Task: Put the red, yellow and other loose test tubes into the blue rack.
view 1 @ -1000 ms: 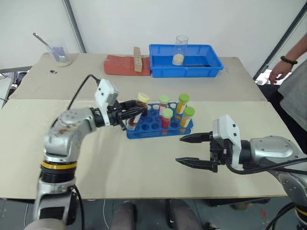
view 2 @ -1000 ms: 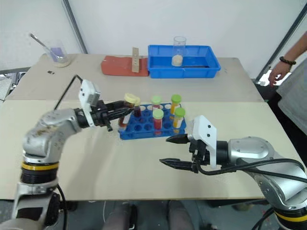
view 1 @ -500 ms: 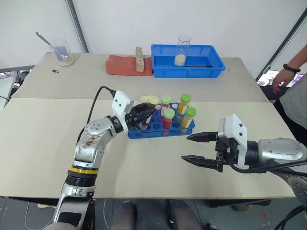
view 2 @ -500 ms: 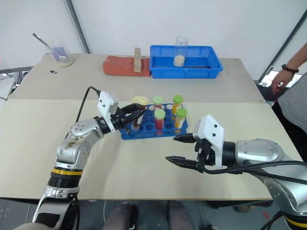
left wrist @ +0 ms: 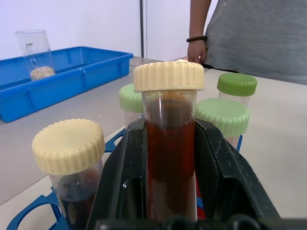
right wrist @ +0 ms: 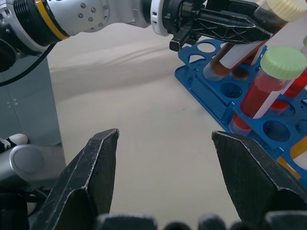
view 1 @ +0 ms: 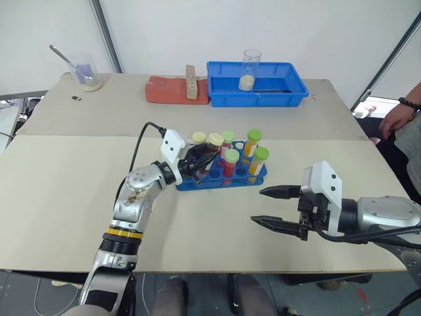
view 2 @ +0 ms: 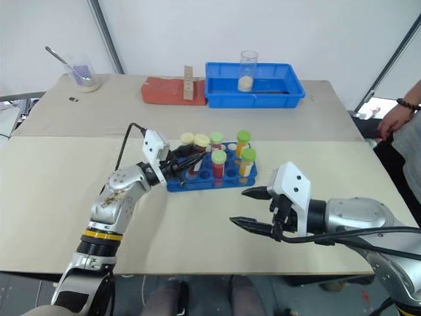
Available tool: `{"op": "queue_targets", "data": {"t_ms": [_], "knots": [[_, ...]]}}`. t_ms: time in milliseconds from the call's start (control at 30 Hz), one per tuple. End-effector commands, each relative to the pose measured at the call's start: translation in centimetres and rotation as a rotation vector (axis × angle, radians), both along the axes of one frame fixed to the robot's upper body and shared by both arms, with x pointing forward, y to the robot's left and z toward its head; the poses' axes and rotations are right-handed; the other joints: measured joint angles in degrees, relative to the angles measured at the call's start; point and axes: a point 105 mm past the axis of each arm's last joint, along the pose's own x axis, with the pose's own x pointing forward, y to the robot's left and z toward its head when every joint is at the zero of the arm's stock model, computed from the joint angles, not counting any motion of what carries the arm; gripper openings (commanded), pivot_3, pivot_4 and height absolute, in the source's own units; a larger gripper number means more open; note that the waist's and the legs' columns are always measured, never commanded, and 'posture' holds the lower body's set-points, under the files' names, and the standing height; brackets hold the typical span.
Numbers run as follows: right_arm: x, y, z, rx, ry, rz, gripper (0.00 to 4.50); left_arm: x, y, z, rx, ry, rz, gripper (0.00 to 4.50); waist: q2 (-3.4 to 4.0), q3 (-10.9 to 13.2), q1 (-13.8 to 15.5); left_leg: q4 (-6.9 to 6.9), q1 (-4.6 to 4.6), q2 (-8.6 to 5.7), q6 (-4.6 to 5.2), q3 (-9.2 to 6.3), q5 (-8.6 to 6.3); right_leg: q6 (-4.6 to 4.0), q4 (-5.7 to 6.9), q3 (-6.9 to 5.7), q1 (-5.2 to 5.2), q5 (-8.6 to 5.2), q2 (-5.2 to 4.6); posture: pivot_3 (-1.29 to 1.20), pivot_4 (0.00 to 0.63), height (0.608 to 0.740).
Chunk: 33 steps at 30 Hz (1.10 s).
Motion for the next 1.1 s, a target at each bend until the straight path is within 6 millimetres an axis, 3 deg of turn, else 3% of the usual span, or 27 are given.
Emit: {"op": "queue_targets", "data": {"t_ms": [33,333,567,600,800,1100], "knots": [[-0.2,-0.1,0.9,-0.002,-0.051,-0.006,3.47,-0.1,0.4,-0.5,-0.007,-0.003,0.026,0.86,0.00,0.0,0.0,0.00,0.00,0.00,0.00,0.00,0.00,0.00,0.00,0.00,0.00,0.00,0.00,0.00,0.150,0.740],[0.5,-0.4,1.2,0.016,-0.081,-0.049,3.47,-0.8,1.1,-1.3,-0.011,-0.013,0.069,0.86,0.01,0.0,-0.1,-0.03,0.13,0.02,0.00,0.01,0.00,-0.01,0.00,0.01,0.07,-0.01,0.01,0.00,0.150,0.740],[1.0,-0.6,1.5,0.032,-0.094,-0.072,3.47,-1.0,2.0,-1.8,-0.004,-0.019,0.106,4.25,0.01,0.0,-0.1,-0.03,0.13,0.03,0.00,0.02,0.00,-0.01,0.00,0.01,0.08,-0.01,0.01,0.00,0.150,0.740],[1.0,-0.7,1.5,0.033,-0.094,-0.073,3.47,-1.1,2.1,-1.8,-0.004,-0.017,0.104,4.46,0.00,0.0,0.0,-0.03,0.12,0.02,0.00,0.02,0.00,-0.01,0.00,0.01,0.08,-0.01,0.01,0.00,0.150,0.740],[1.5,-1.2,1.8,0.029,-0.109,-0.082,3.47,-2.0,4.6,-1.7,0.094,-0.012,0.118,4.46,0.00,0.0,-0.2,-0.05,0.11,0.03,0.00,0.03,0.00,-0.05,-0.05,0.01,0.08,-0.04,0.00,0.00,0.150,0.740],[3.0,-5.4,3.2,-0.053,-0.278,-0.087,3.47,-4.4,10.9,1.2,0.445,-0.014,0.149,4.46,0.00,0.0,-0.1,-0.13,0.14,0.08,-0.01,0.09,-0.01,-0.43,-0.04,-0.01,-0.01,-0.28,0.00,0.00,0.150,0.740]]}}
